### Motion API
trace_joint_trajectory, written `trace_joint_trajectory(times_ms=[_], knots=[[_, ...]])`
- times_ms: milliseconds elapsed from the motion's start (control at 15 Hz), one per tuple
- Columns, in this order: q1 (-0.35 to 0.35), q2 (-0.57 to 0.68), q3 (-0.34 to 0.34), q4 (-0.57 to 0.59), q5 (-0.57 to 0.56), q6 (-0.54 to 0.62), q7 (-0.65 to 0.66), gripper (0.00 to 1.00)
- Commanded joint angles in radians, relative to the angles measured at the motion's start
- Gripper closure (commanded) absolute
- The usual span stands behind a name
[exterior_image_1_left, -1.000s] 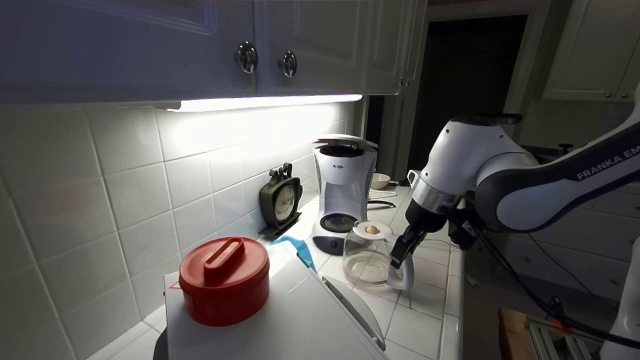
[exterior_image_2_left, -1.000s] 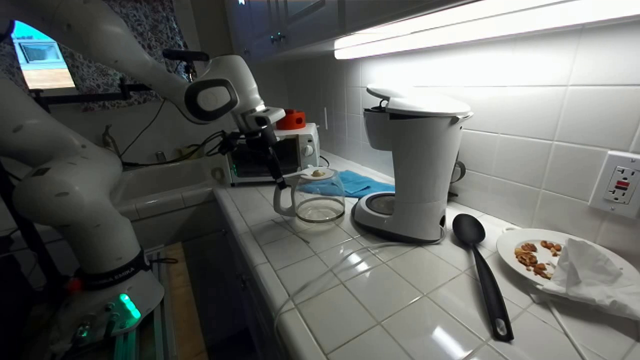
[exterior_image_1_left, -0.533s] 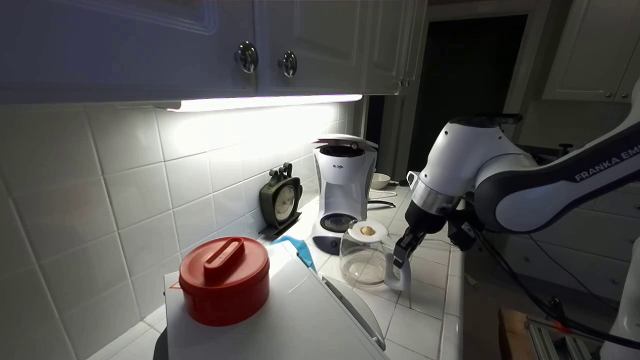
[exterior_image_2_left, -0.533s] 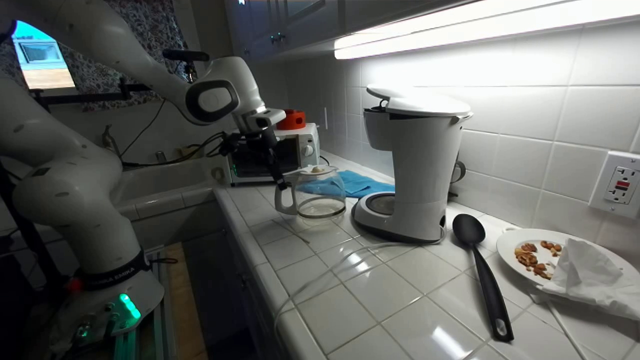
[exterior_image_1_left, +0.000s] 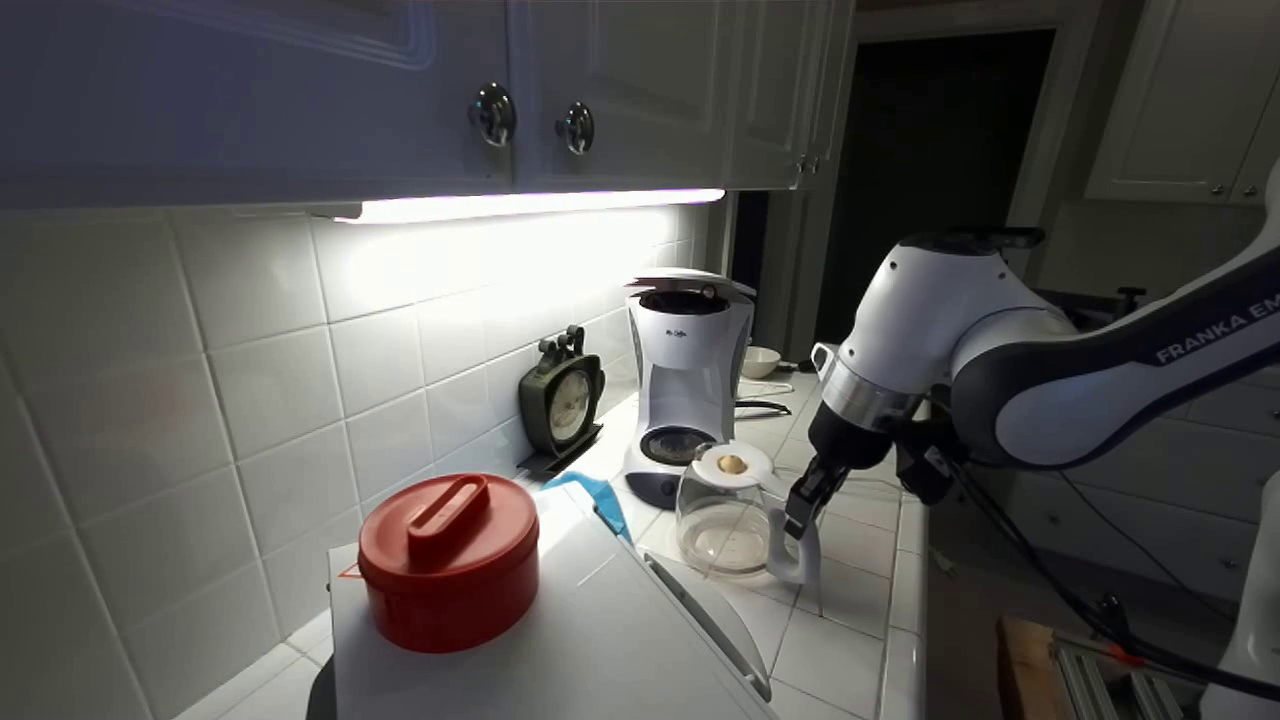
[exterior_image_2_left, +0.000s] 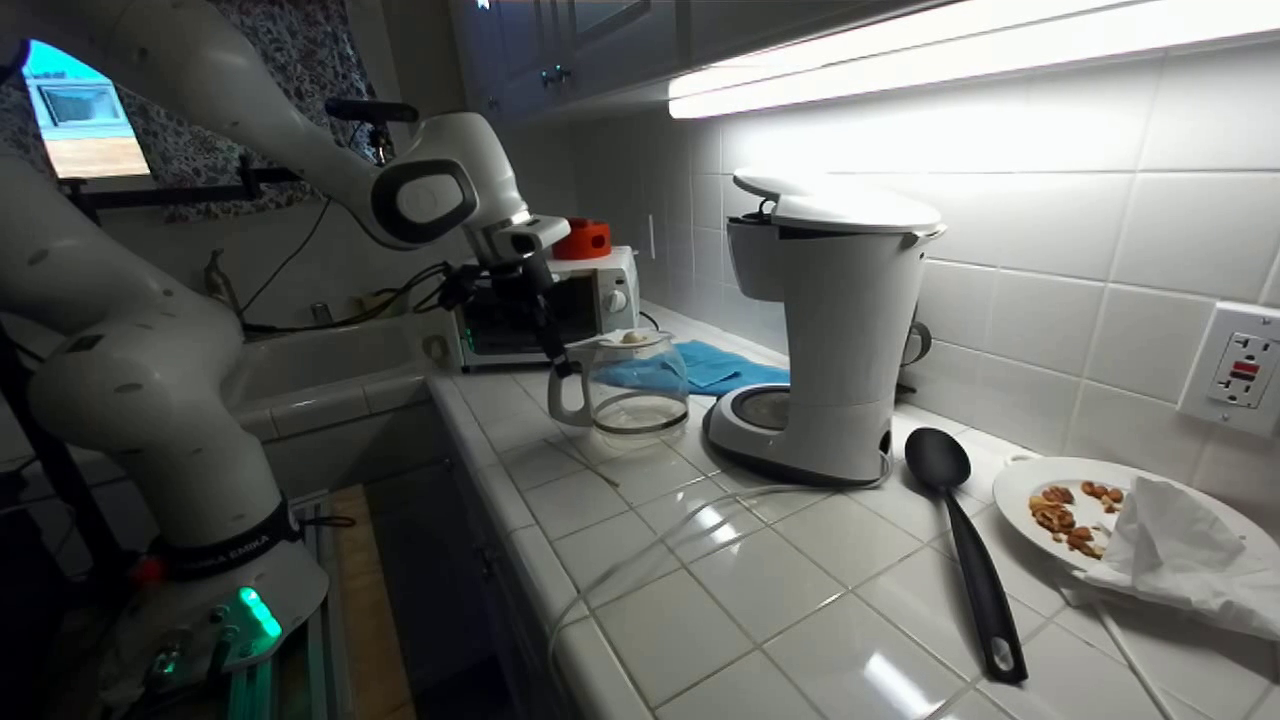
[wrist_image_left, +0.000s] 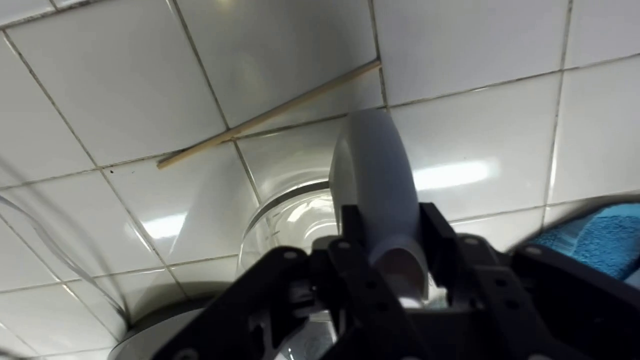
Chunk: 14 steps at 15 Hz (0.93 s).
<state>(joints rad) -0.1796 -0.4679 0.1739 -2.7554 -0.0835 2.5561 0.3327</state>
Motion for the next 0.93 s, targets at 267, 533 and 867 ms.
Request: trace_joint_trajectory(times_ms=[267, 533, 867], knots=[[0.071, -0.123, -0.007, 0.005, 0.004, -0.054, 0.023, 0.91], [0.107, -0.193, -0.012, 0.009, 0.011, -0.069, -0.008, 0.91], [0.138, -0.268, 0.002, 0.012, 0.007, -0.065, -0.011, 0.91]])
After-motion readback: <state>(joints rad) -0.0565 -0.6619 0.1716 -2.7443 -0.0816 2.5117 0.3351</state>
